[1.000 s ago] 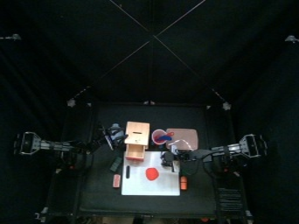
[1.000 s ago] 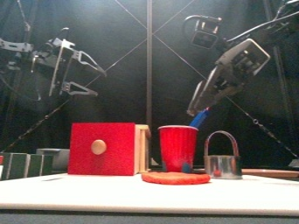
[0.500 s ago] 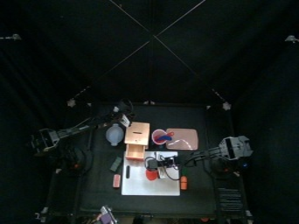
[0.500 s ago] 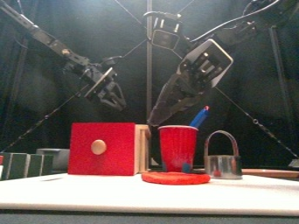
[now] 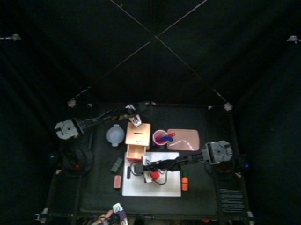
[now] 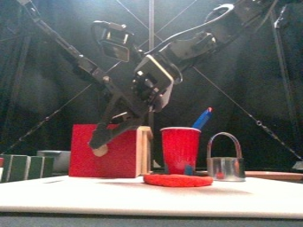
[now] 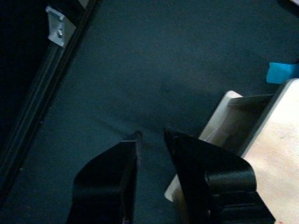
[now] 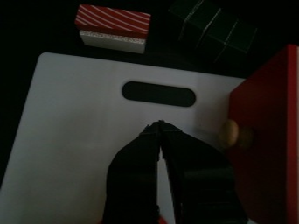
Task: Get the cutter from the drawer then cut the dough then place the extra dough in the bowl
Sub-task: Shut the drawer
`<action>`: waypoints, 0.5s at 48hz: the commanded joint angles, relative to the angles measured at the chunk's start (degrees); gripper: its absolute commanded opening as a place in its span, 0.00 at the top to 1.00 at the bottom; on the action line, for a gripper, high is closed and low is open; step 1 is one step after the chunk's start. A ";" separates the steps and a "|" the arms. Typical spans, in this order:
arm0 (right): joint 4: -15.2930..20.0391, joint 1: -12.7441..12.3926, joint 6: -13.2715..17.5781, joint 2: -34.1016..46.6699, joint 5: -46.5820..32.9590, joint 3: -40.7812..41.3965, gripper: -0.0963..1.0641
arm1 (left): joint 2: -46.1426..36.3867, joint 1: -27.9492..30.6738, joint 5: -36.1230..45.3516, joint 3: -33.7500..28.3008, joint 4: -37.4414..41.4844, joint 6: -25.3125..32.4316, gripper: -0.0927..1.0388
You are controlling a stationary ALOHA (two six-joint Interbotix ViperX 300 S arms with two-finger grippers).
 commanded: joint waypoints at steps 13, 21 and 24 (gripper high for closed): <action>-1.41 -4.31 0.26 -2.46 0.88 -1.32 0.67 | -1.14 -1.41 -2.46 2.29 -2.90 0.09 0.30; -1.41 -5.54 0.26 -3.78 2.55 -0.88 0.67 | -1.23 -1.76 -2.46 2.72 -3.08 -0.18 0.30; -1.41 -5.80 0.18 -4.31 2.90 -0.53 0.67 | -1.23 -2.11 -2.46 2.90 -3.16 -0.26 0.30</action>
